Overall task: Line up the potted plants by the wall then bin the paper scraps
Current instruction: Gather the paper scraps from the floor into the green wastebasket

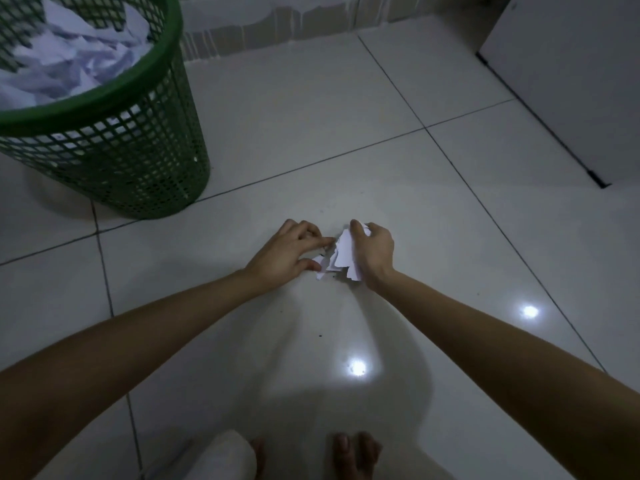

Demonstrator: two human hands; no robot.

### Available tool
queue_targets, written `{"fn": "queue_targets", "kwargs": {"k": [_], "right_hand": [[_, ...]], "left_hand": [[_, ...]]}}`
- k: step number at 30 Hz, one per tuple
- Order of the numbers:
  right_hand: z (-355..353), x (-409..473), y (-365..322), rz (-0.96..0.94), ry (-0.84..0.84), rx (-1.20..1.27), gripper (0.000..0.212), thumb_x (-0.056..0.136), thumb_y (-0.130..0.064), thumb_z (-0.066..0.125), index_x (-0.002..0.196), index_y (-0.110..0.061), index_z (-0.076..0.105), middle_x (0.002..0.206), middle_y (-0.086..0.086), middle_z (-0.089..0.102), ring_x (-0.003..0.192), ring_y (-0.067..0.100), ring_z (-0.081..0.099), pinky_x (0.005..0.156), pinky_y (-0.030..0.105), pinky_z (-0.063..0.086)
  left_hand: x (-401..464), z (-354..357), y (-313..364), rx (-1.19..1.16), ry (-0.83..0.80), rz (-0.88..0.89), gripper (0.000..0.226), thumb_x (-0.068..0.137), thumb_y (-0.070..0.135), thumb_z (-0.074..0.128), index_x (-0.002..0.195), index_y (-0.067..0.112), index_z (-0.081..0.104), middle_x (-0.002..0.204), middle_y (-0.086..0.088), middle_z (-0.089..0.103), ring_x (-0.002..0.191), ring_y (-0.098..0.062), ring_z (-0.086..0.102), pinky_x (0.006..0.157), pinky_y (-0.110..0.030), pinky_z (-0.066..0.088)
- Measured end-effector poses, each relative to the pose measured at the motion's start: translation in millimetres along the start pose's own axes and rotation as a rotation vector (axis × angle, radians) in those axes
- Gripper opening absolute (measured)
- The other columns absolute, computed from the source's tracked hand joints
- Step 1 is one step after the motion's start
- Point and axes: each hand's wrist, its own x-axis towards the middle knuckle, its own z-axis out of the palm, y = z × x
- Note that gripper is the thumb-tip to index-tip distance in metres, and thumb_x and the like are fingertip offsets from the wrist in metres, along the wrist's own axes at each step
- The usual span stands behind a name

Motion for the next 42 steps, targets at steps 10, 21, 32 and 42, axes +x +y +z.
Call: {"fn": "queue_targets", "kwargs": {"k": [10,21,32,42], "right_hand": [[-1.5,-3.9,3.6,-0.013,0.003,0.059,0.034,0.091,-0.017,0.047,0.083,0.016,0.054,0.076,0.031,0.054,0.070,0.022,0.049,0.064,0.028,0.037],[-1.3,-5.6,4.8,-0.026,0.014,0.066,0.037,0.091,-0.017,0.048,0.091,0.019,0.055,0.093,0.035,0.061,0.069,0.022,0.049,0.064,0.029,0.040],[-15.2,-10.6,6.5,0.068,-0.010,0.120,0.024,0.092,-0.017,0.047,0.076,0.001,0.052,0.067,0.014,0.055,0.058,0.018,0.049,0.045,0.015,0.039],[-21.0,-6.7,5.2,0.146,-0.016,0.232,0.018,0.087,-0.019,0.047,0.074,-0.007,0.049,0.073,0.015,0.054,0.066,0.023,0.050,0.063,0.029,0.040]], "left_hand": [[3.1,15.1,4.2,-0.170,0.185,-0.038,0.021,0.076,0.012,0.062,0.088,-0.001,0.073,0.078,-0.015,0.066,0.078,-0.010,0.044,0.066,-0.016,0.030],[6.3,21.5,9.6,0.002,0.230,0.016,0.013,0.074,-0.005,0.060,0.064,0.003,0.059,0.063,-0.010,0.057,0.066,-0.012,0.032,0.059,-0.028,0.032],[0.5,20.0,19.2,0.028,0.184,0.054,0.024,0.073,0.001,0.035,0.062,0.003,0.056,0.061,-0.010,0.057,0.065,-0.014,0.033,0.058,-0.025,0.026],[11.0,-8.6,30.0,-0.337,0.282,-0.507,0.011,0.086,0.000,0.058,0.080,0.000,0.067,0.083,-0.011,0.068,0.077,-0.017,0.057,0.059,-0.012,0.035]]}}
